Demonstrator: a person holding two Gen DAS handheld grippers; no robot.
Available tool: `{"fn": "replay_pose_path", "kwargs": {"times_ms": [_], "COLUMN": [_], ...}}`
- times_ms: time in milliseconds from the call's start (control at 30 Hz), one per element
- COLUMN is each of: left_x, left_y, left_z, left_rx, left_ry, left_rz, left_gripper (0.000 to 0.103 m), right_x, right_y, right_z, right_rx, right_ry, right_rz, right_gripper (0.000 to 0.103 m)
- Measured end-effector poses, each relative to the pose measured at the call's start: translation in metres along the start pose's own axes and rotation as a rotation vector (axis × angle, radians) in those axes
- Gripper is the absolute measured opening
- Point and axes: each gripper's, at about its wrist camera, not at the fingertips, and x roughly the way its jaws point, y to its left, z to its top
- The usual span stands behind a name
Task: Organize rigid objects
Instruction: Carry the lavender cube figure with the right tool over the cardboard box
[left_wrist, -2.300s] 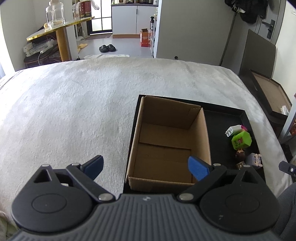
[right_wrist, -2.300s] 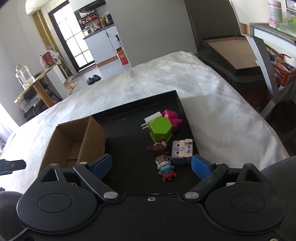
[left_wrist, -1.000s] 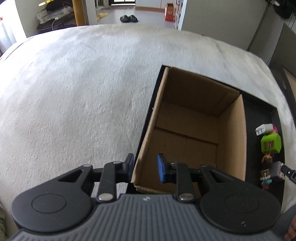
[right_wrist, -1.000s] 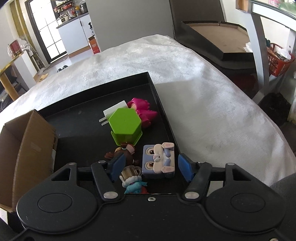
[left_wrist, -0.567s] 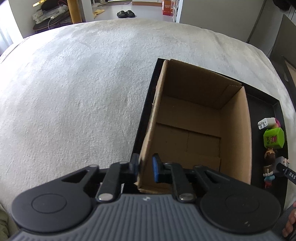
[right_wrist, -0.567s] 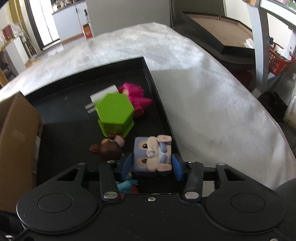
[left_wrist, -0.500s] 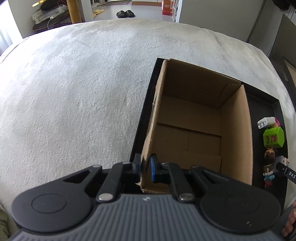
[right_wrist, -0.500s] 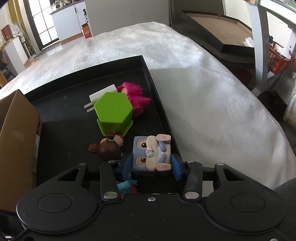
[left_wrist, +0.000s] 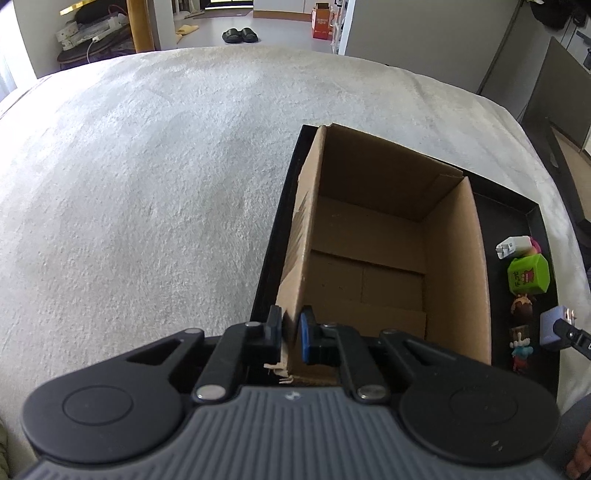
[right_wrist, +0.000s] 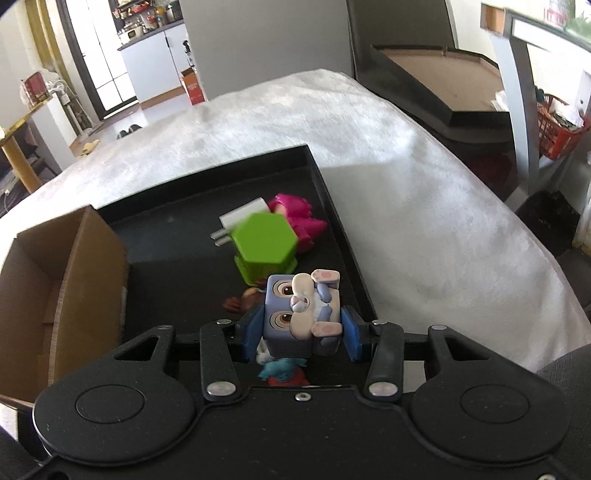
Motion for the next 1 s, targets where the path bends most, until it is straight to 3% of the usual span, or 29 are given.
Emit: {"fn": "replay_pose_path", "kwargs": {"times_ms": [500, 1000], "left_x": [-0.002, 0.0], "left_y": [0.011, 0.022], "left_z": [-0.002, -0.002], "left_rx": [-0.01, -0.055], "left_ry": [0.003, 0.013], "left_rz": [-0.075, -0.116], "left_gripper": [0.009, 0.009], "right_x": [-0.039, -0.046], "right_y": [0.066, 0.133], "right_z": [0.022, 0.029], "right_rx": [-0.093, -0.184], "right_ry": [-0.052, -0.051], "right_rz": [0.078, 0.129], "right_gripper": [0.044, 0.044]}}
